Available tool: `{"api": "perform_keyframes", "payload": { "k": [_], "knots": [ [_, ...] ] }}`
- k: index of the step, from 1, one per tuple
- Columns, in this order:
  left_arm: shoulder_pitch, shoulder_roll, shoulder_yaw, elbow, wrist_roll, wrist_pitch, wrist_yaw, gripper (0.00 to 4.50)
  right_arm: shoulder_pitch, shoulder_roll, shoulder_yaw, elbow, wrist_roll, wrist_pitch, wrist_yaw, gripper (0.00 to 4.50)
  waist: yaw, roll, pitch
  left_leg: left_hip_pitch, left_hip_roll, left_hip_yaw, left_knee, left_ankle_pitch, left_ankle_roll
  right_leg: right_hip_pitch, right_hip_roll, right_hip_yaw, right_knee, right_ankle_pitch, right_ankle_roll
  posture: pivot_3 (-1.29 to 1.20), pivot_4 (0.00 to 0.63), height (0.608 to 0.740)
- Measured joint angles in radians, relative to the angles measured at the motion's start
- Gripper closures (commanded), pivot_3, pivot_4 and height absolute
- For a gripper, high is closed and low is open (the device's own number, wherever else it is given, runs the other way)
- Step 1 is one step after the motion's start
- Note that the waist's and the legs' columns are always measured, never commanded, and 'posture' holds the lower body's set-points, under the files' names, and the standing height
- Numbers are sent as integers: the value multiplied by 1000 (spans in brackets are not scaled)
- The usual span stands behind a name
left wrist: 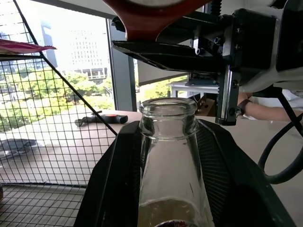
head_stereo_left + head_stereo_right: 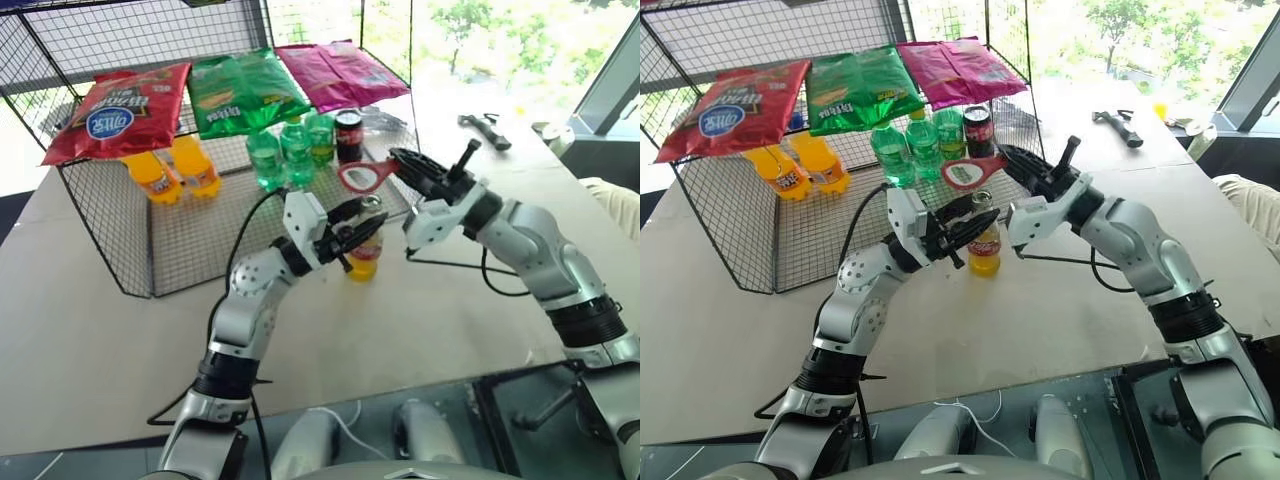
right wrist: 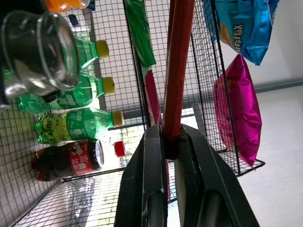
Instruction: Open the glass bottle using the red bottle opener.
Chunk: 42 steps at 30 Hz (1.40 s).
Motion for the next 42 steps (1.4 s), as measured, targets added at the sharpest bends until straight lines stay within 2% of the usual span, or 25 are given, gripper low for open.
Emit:
{"api": "perform_keyframes", "payload": {
  "k": [8,13,14,15,19,27,28,31,32,33,38,42],
  "knots": [
    [1,0,-2,-3,0,1,3,3083,-39,5,-84,-23,53,48,-4,4500,0,0,0,0,0,0,0,0,0,0,0,0,0,0,0,0,150,740],
    [5,2,-1,-11,-4,4,2,3083,86,63,-98,-14,199,167,70,4500,-1,1,0,0,1,0,-1,0,0,0,0,0,0,0,0,0,150,740],
    [6,4,-1,-11,-1,7,2,2216,108,78,-99,-16,236,203,88,4500,-2,1,0,0,1,0,-1,0,0,0,0,0,0,0,0,0,150,740],
    [9,10,-1,-4,2,15,3,2037,117,88,-99,-18,251,220,96,4500,-2,1,1,0,1,0,-1,0,0,0,0,0,0,0,0,0,150,740],
    [52,13,-7,58,18,51,3,80,169,125,-101,-57,331,330,141,4500,-3,3,4,-3,1,0,-2,0,0,-4,0,0,0,0,0,0,150,740],
    [56,36,-1,49,21,68,6,28,194,153,-132,-117,408,474,149,4500,-2,4,7,-5,1,-1,-4,0,0,-6,0,0,-3,0,0,0,150,740],
    [60,39,2,48,21,69,6,0,196,155,-136,-120,417,486,151,3840,-2,4,7,-5,1,-1,-4,0,0,-6,0,0,-3,0,0,0,150,740],
    [93,73,9,5,21,80,6,0,215,182,-161,-169,499,590,182,3149,-4,4,7,-5,2,-1,-5,0,0,-6,0,-1,-3,0,0,0,150,740],
    [108,90,18,-15,20,89,6,0,226,185,-168,-186,532,637,198,2577,-4,4,7,-5,2,-1,-5,0,0,-6,0,-1,-3,0,0,0,150,740],
    [125,105,29,-40,16,99,4,0,240,186,-173,-208,565,687,215,2315,-4,4,7,-5,2,-1,-5,0,0,-6,0,-1,-3,0,0,0,150,740],
    [220,196,104,-192,-38,182,8,0,352,154,-177,-346,698,881,302,88,-1,5,8,-5,3,-2,-5,-1,1,-6,0,-1,-4,0,0,0,150,740],
    [311,255,217,-288,-97,258,43,0,476,106,-214,-407,758,951,339,88,-1,5,9,-5,2,-2,-5,-1,1,-6,-1,-2,-5,0,0,0,150,740]
  ]
}}
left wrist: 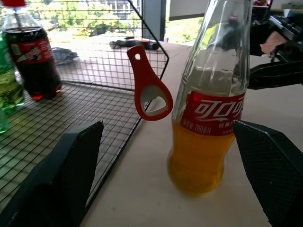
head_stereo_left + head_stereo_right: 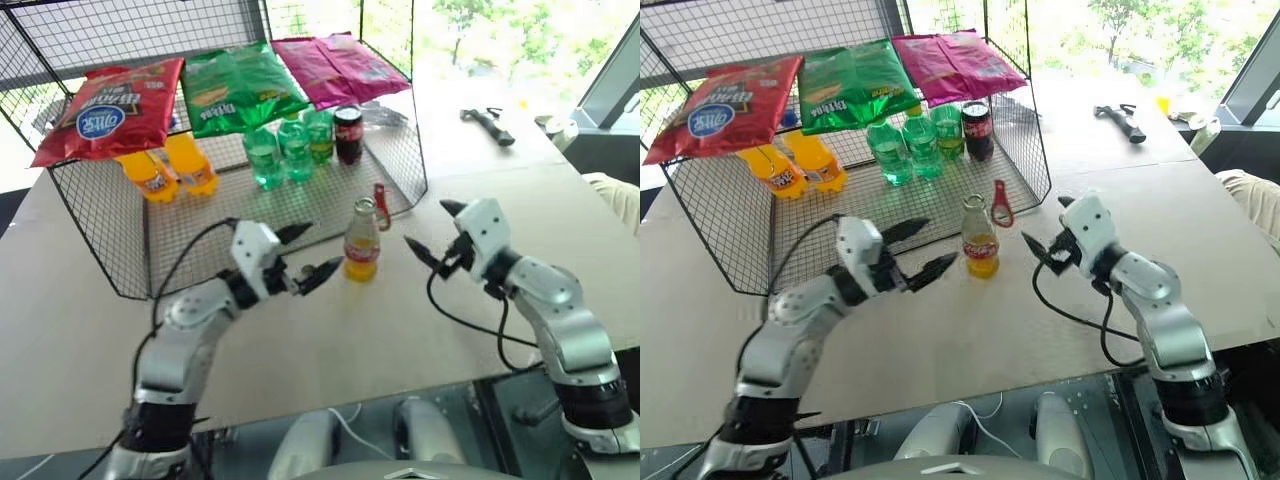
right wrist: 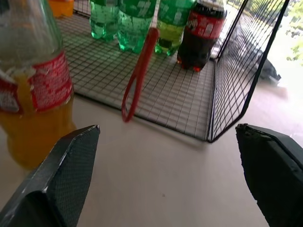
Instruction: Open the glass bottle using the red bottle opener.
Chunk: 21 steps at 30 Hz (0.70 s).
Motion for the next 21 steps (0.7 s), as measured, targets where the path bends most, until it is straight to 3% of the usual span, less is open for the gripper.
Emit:
{"api": "perform_keyframes", "payload": {
  "k": [4,11,21],
  "knots": [
    [137,39,88,-39,-16,26,21,0,108,-64,-47,21,8,-6,26,88,-1,0,0,0,0,1,0,0,0,0,0,0,0,0,0,0,150,740],
    [345,39,101,-94,56,-19,56,0,135,-5,-176,85,124,-104,41,88,-1,0,2,1,2,1,0,-1,0,2,1,-1,0,0,0,0,150,740],
    [535,-32,114,-163,120,-82,147,0,279,-32,-163,107,161,-219,178,88,4,-1,4,2,2,2,0,-3,5,3,-3,-1,-1,0,1,0,150,740]
  ]
}}
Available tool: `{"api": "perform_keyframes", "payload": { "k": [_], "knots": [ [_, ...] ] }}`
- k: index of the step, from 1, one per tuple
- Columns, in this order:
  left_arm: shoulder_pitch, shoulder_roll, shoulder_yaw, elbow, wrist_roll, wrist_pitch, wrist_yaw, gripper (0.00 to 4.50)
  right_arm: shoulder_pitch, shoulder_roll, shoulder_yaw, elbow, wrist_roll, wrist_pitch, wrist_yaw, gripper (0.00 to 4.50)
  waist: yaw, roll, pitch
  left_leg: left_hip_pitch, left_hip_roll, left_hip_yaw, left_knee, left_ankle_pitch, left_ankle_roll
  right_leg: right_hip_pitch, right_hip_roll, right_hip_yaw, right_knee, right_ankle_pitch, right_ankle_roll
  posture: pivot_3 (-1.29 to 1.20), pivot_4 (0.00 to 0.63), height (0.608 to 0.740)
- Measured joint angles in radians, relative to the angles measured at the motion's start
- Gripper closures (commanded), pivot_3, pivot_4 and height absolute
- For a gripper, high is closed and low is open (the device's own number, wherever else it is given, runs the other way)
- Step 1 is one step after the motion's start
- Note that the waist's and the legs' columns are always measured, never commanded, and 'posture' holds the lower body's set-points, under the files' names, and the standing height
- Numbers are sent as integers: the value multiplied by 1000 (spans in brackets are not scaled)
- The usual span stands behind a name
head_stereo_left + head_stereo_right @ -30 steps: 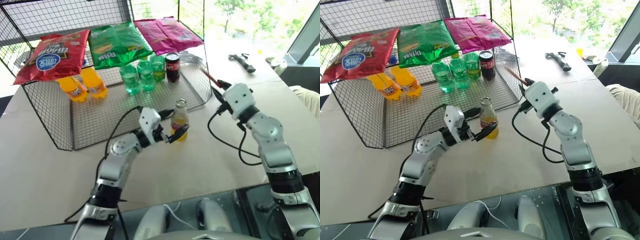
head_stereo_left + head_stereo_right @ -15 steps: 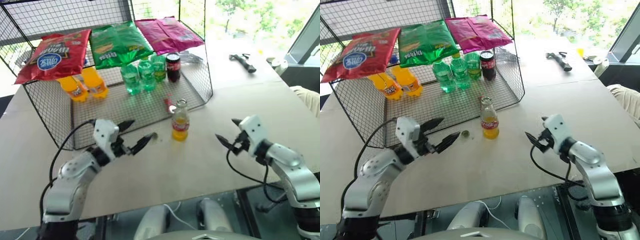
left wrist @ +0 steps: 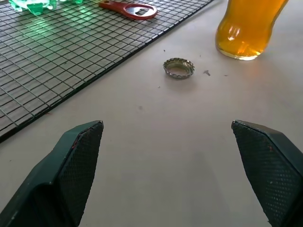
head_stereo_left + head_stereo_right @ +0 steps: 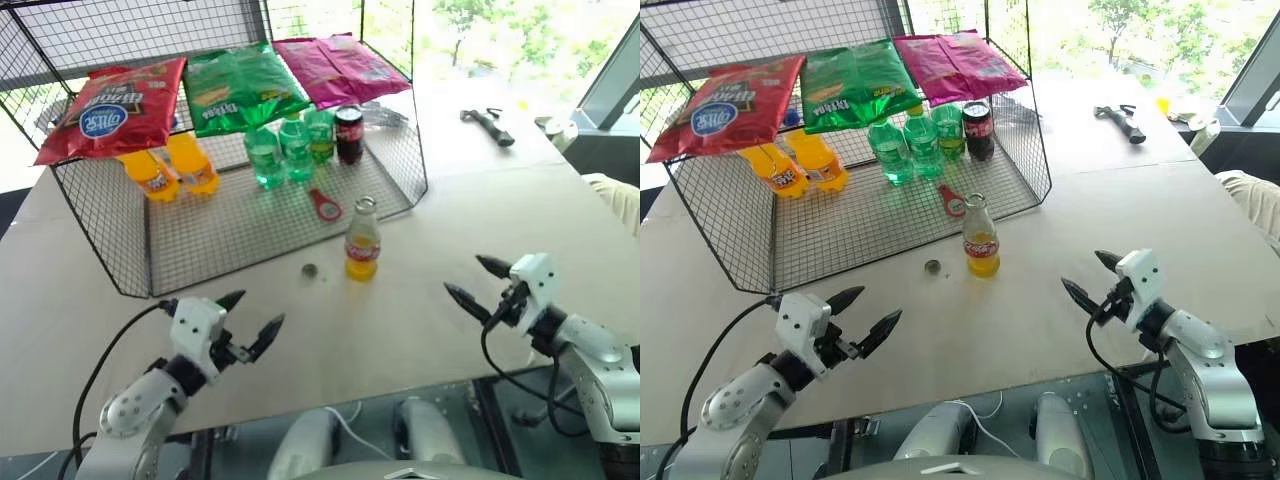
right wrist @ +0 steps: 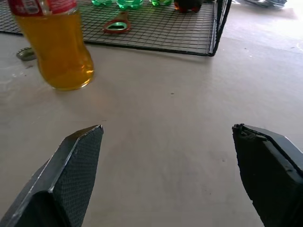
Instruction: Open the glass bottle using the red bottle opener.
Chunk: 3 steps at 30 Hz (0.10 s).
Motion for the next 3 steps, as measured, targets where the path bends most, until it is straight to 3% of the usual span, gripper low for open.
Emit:
{"api": "perform_keyframes", "payload": {
  "k": [3],
  "knots": [
    [35,-7,0,0,9,-11,7,0,4,-6,1,30,1,-22,27,88,0,0,0,0,0,0,0,0,0,0,0,0,0,0,0,0,150,740]
  ]
}}
